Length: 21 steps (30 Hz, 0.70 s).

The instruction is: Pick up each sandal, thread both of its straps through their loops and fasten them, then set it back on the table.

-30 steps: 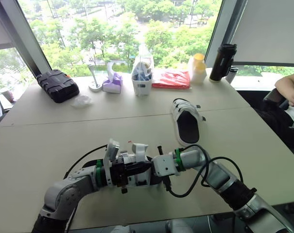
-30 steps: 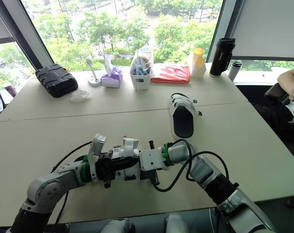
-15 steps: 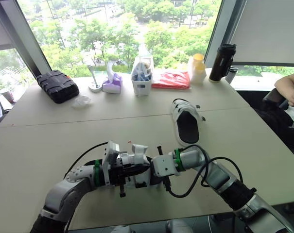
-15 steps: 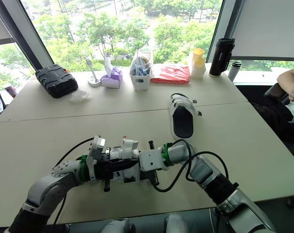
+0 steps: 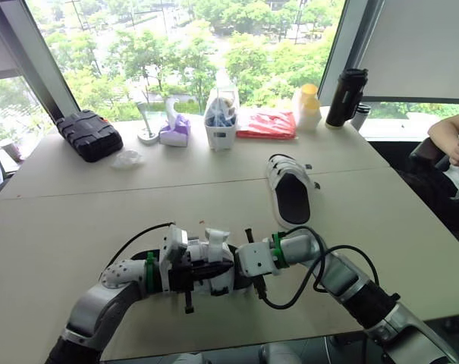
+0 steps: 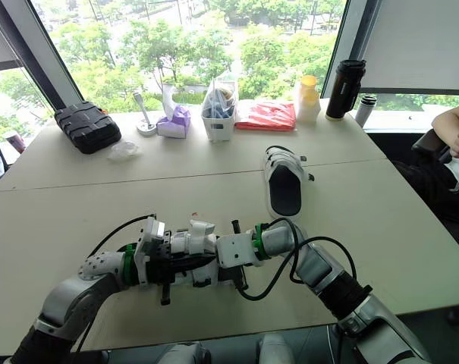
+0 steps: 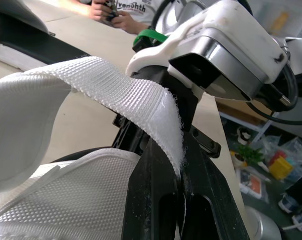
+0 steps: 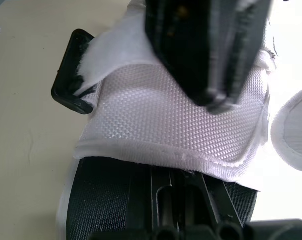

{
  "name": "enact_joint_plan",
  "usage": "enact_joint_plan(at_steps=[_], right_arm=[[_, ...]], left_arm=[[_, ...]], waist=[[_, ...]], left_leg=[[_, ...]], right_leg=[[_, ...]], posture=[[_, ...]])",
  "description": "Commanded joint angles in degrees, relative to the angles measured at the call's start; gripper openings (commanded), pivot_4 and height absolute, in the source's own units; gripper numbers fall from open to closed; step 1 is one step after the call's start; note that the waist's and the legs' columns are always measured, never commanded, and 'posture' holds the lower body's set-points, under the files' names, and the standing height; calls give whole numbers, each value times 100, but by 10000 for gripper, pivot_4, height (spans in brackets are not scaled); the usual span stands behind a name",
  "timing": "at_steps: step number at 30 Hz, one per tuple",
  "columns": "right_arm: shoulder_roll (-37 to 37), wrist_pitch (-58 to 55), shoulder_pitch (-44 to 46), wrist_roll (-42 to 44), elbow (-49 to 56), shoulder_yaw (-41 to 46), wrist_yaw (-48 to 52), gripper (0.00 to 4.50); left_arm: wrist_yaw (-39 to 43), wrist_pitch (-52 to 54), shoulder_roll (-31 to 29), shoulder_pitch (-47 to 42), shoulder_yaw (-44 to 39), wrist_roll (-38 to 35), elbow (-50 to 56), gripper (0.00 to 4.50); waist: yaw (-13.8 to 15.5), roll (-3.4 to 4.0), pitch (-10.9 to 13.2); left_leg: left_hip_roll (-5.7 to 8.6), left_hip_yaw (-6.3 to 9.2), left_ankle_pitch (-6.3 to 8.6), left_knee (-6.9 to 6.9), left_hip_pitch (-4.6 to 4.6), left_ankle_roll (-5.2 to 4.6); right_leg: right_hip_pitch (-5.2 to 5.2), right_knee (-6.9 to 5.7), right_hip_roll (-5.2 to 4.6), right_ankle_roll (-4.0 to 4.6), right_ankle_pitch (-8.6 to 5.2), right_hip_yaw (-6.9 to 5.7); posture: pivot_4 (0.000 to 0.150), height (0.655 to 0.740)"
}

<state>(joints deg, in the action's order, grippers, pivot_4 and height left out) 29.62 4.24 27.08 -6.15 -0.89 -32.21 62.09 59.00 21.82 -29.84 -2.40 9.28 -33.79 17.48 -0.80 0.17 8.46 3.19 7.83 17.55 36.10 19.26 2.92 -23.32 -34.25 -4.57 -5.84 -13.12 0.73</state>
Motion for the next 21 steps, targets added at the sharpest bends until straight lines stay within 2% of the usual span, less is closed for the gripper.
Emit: enact_joint_plan(at_steps=[1,9,17,20,21], right_arm=[[173,-251,-318,-558,-618,-423,138,0],[169,-249,-317,-556,-620,-425,143,0],[162,-256,-311,-557,-634,-418,148,0],[165,-243,-304,-564,-646,-419,146,0],[166,-229,-299,-576,-652,-424,141,0]], left_arm=[[153,-216,-152,307,295,426,-12,314],[153,-1536,-99,421,522,1305,-311,314],[122,-1491,-162,637,547,1252,-197,314],[68,-1387,-221,747,436,1134,-54,8465],[48,-1385,-253,800,378,1092,24,13298]], waist=[[1,2,-2],[13,0,-6],[7,1,-7],[4,2,-7],[5,2,-7]], left_leg=[[0,0,0,0,0,0],[-1,1,0,1,1,0],[-2,0,0,1,0,-1],[-2,1,0,1,0,-1],[-2,0,0,1,0,-1]], right_leg=[[0,0,0,0,0,0],[-1,0,1,0,-1,0],[0,-1,0,-1,-1,0],[0,-1,1,-1,-1,0],[0,-1,0,-1,-1,0]], posture=[[1500,7400],[1500,7400],[1500,7400],[1500,7400],[1500,7400]])
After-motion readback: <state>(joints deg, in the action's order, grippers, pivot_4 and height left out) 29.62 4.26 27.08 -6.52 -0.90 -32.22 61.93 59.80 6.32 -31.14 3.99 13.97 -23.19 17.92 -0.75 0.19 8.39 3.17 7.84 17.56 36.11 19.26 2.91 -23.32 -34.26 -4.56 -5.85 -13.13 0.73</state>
